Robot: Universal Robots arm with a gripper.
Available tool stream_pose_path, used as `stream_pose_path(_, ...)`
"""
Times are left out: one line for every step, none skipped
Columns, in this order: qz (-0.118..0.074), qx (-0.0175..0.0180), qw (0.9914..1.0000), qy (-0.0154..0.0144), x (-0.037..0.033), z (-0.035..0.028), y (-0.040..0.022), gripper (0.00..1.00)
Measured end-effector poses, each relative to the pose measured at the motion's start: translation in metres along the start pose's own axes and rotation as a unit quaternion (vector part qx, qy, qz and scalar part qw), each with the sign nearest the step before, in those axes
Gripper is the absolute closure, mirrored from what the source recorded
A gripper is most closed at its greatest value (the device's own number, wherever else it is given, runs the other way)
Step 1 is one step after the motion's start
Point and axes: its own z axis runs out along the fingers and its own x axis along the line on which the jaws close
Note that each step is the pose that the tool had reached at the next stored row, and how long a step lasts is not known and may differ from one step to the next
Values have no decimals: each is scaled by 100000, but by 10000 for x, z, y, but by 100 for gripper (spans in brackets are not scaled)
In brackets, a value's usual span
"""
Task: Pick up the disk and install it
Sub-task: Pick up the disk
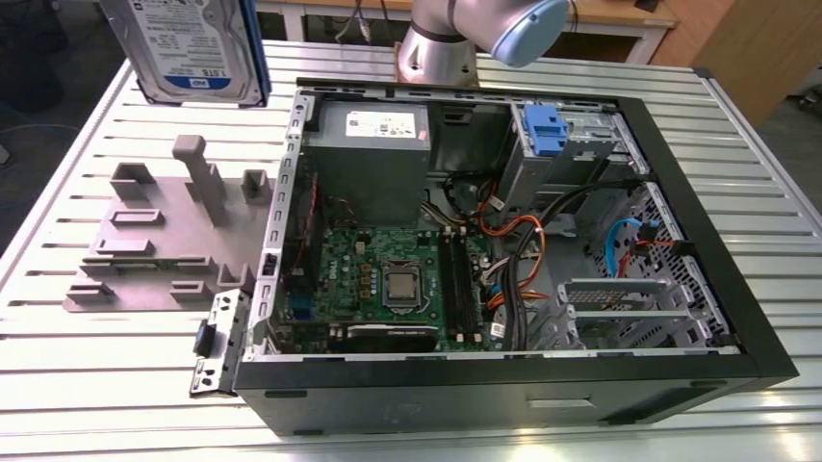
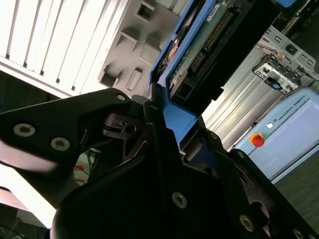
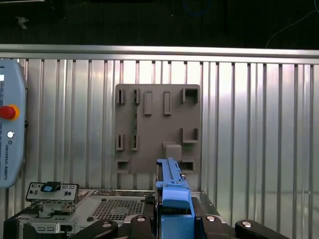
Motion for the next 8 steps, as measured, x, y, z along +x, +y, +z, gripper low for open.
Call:
stream_pose_path(2, -2, 100000, 0, 1, 0, -15, 64)
stream_pose_path(4, -3, 100000, 1, 3, 0, -30, 64)
stream_pose_path(7, -3, 100000, 0, 4, 0, -45, 64)
stream_pose_path(10, -1, 100000, 0, 5, 0, -61, 64)
stream_pose_path(14, -2, 100000, 0, 6, 0, -75, 64)
stream_pose_path(15, -2, 100000, 0, 7, 0, -90, 64)
stream_pose_path(17, -1, 100000, -1, 8, 0, -104, 64)
stream_pose_path(17, -3, 100000, 3, 9, -1, -119, 64)
